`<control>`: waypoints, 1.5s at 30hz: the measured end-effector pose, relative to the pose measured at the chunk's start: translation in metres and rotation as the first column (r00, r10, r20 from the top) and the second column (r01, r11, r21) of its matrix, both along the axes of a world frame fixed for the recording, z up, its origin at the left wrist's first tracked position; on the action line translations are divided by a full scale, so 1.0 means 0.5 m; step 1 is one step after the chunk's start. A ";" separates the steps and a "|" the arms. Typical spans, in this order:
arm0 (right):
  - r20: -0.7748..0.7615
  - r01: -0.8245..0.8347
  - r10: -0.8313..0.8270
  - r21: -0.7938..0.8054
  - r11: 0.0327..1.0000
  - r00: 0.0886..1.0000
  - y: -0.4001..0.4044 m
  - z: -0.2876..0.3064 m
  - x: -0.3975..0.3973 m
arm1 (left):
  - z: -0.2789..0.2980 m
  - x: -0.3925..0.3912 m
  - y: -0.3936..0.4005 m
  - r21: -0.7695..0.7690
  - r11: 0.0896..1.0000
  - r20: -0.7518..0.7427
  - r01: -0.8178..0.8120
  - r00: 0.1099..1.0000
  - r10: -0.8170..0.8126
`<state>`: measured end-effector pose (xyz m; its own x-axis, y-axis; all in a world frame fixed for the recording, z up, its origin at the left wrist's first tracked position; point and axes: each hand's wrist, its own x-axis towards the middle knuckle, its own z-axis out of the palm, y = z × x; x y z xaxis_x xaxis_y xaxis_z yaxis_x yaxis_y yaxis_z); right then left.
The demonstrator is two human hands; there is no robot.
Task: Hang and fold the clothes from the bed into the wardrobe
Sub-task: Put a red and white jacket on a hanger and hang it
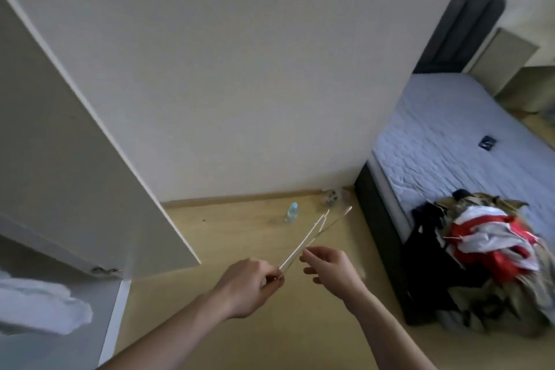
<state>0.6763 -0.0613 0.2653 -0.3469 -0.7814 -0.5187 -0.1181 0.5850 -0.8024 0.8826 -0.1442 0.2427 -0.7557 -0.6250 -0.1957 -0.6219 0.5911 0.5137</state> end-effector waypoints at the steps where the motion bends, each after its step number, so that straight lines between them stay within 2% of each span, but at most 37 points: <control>1: -0.001 0.035 -0.035 0.005 0.999 0.999 0.018 -0.003 -0.046 | -0.003 -0.052 0.009 -0.004 0.999 -0.008 0.032 0.999 -0.033; 8: 0.027 0.303 -0.303 -0.004 0.953 0.953 0.155 -0.040 -0.385 | -0.009 -0.441 0.097 0.035 0.972 -0.042 0.233 0.972 -0.231; 13: -0.023 0.437 -0.437 -0.032 0.899 0.899 0.254 -0.047 -0.600 | -0.011 -0.643 0.132 0.105 0.973 -0.037 0.207 0.978 -0.204; 21: -0.047 0.645 -0.646 -0.036 0.763 0.762 0.392 -0.076 -0.873 | -0.067 -0.894 0.067 0.177 0.947 0.092 0.268 0.953 -0.287; 32: -0.160 0.762 -0.750 0.024 0.647 0.641 0.444 -0.085 -1.172 | -0.204 -1.332 -0.025 0.293 0.906 0.189 0.304 0.911 -0.367; 36: -0.190 0.800 -0.786 -0.008 0.600 0.588 0.435 -0.073 -1.278 | -0.241 -1.475 -0.029 0.342 0.883 0.232 0.321 0.882 -0.410; 41: -0.211 0.852 -0.837 -0.033 0.523 0.506 0.449 -0.071 -1.369 | -0.250 -1.613 -0.016 0.385 0.871 0.316 0.305 0.843 -0.435; 45: -0.214 0.858 -0.842 -0.029 0.513 0.496 0.463 -0.074 -1.448 | -0.257 -1.718 -0.002 0.398 0.869 0.328 0.292 0.840 -0.433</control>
<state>-0.0479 0.1704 0.2283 -0.9122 -0.0208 -0.4092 0.3355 0.5353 -0.7752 0.0234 -0.1450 0.1142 -0.7279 -0.1698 -0.6643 -0.5844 0.6603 0.4717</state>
